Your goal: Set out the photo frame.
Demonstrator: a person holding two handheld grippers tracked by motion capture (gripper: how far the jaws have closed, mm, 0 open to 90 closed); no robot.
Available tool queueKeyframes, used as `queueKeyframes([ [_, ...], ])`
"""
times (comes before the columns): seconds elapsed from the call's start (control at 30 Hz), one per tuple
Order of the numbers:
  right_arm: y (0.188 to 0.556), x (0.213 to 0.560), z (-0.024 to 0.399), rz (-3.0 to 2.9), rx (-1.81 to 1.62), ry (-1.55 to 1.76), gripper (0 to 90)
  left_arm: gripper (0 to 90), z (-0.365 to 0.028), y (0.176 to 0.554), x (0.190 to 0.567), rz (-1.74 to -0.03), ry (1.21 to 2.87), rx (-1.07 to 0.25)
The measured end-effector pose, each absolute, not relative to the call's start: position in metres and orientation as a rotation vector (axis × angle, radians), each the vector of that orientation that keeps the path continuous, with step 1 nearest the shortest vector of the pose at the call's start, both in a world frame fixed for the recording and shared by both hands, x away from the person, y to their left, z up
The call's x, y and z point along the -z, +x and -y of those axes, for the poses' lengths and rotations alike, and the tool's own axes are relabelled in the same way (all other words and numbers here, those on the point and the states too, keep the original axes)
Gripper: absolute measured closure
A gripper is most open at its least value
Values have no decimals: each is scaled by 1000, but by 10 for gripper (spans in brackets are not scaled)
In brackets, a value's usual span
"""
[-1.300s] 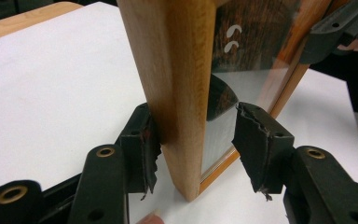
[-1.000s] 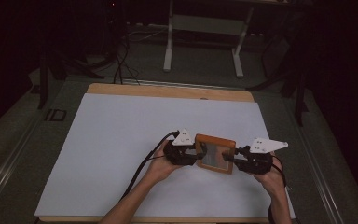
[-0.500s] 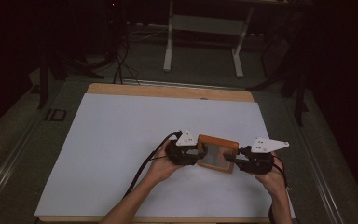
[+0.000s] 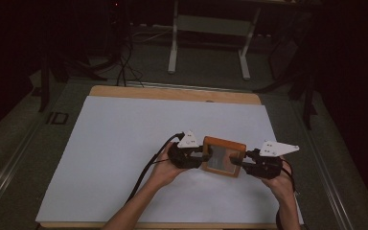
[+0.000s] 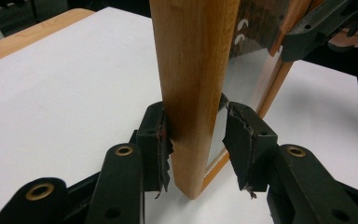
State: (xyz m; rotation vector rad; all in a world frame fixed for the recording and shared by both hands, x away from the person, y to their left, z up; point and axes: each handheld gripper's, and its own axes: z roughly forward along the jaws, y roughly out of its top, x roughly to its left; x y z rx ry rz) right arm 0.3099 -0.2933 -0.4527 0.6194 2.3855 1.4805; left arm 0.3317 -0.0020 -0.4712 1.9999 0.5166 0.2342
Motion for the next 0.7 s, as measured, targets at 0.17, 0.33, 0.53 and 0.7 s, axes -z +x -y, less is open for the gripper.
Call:
queueKeyframes([
  [0.17,309,450,291,-2367,-1497,619,654,607,-2,331,467,-521,1989,-237],
  [0.33,308,447,287,-2357,-1512,607,654,610,-7,329,462,-517,1987,-241],
  [0.53,307,442,282,-2342,-1541,588,652,613,-17,324,454,-520,1976,-258],
  [0.7,309,439,273,-2340,-1569,590,650,613,-25,323,451,-533,1979,-269],
])
